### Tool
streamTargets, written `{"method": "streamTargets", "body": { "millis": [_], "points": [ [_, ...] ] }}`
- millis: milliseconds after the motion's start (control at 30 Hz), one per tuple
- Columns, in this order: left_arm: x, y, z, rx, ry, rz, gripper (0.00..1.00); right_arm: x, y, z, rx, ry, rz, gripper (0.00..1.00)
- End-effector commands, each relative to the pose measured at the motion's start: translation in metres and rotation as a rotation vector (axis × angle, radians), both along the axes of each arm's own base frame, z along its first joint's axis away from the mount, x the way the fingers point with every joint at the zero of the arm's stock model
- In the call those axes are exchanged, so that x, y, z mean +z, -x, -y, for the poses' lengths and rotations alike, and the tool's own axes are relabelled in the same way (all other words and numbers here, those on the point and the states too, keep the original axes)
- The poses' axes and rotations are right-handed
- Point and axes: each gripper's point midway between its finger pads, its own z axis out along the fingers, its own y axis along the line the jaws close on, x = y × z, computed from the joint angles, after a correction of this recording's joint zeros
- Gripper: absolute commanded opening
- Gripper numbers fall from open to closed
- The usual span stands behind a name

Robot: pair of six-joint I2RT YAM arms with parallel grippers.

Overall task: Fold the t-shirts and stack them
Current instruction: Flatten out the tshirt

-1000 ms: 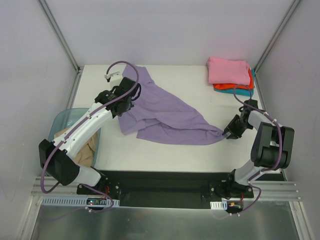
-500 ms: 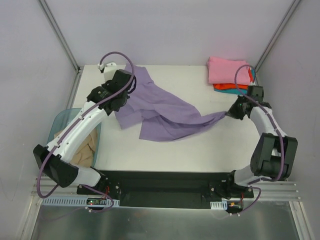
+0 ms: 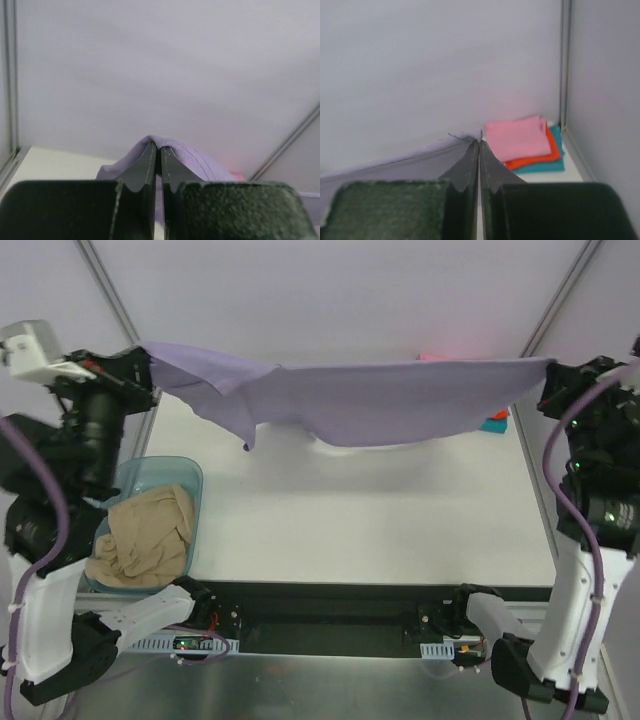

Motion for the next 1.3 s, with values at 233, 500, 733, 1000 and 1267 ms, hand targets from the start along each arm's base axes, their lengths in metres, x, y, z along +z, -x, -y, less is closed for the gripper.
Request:
{"method": "streamTargets", "body": {
  "millis": [233, 500, 733, 1000, 1267],
  "points": [
    [0.130, 0.115, -0.012, -0.220, -0.053, 0.474, 0.00, 0.117, 0.172, 0.017, -0.243, 0.244, 0.343, 0.01],
    [0.145, 0.061, 0.005, -0.143, -0.108, 0.437, 0.00, 0.105, 0.138, 0.020, -0.222, 0.249, 0.262, 0.01],
    [0.051, -0.112, 0.047, 0.109, -0.363, 0.092, 0.00, 0.015, 0.023, 0.040, -0.207, 0.226, 0.004, 0.01],
    [-0.232, -0.315, 0.113, -0.129, -0.738, -0.416, 0.00, -0.218, -0.121, 0.045, -0.067, 0.109, -0.511, 0.01],
    [-0.415, -0.368, 0.151, -0.303, -0.767, -0.670, 0.00, -0.370, -0.207, 0.040, 0.057, -0.001, -0.827, 0.01]
  ]
}}
